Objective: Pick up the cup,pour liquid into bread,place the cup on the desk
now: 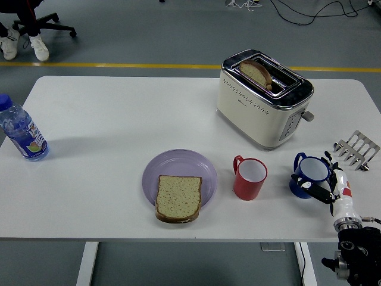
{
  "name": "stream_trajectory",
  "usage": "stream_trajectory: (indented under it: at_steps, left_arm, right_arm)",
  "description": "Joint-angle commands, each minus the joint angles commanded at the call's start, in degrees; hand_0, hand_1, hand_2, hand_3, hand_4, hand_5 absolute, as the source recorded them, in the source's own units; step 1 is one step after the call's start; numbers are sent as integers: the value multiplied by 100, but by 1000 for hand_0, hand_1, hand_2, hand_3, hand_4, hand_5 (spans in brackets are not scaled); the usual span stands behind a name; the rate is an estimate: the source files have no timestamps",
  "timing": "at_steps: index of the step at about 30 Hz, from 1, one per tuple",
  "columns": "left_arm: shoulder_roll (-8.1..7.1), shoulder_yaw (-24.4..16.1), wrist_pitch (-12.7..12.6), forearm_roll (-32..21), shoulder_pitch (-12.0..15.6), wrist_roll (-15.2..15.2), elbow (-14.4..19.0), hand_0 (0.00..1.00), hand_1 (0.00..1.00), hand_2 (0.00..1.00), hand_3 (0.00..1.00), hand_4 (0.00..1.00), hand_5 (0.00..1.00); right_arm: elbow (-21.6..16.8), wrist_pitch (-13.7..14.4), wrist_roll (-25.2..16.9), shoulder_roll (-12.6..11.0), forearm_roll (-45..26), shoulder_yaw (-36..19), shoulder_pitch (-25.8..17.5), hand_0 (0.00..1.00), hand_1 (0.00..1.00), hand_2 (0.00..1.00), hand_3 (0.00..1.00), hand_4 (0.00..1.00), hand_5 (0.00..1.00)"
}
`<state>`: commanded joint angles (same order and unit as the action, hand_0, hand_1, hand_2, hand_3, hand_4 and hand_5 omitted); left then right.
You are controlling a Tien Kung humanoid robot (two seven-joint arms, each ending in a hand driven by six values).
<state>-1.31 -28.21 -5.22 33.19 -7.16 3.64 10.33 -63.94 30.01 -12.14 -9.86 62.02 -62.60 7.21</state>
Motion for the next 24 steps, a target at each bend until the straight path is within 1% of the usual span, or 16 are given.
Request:
stream_trajectory:
  at_steps: [4,5,10,11,16,17,22,23,24]
  left_arm:
    - [-2,-3,1,8,-7,2,-1,626,560,612,553,376,978]
    - [-1,-2,1,8,-7,2,-2,627,560,613,554,376,976]
    - [0,-7,0,2,-7,3,-2,627,560,613,554,376,976]
    - [1,-4,1,1,-7,4,-2,628,559,613,554,377,975]
    - [1,0,2,-1,-4,6,-2,628,559,613,554,377,975]
    - [2,0,2,1,-4,6,-2,626,558,613,554,377,977]
    - [3,-4,2,13,-3,8,-2,626,558,613,554,377,977]
    - [3,-4,2,12,-3,9,-2,625,557,613,555,376,977]
    - [3,-4,2,12,-3,9,-2,625,557,613,555,376,977]
  right_arm:
    - [40,-31,42,9,-30,-1,18,906,800,905,954,998,133]
    - [53,-44,52,13,-44,-5,22,867,764,842,898,998,141]
    - [77,-49,32,20,-110,-10,35,867,764,842,898,998,141]
    - [81,-47,28,21,-123,-8,39,840,730,788,862,998,145]
    - [98,-69,17,25,-223,0,46,840,730,788,862,998,145]
    - [106,-66,7,26,-243,2,48,774,679,721,788,997,144]
    - [132,-83,-15,26,-311,8,56,774,679,721,788,997,144]
    - [141,-72,-40,26,-345,15,57,696,614,661,732,953,128]
    - [144,-67,-49,26,-358,18,58,696,614,661,732,953,128]
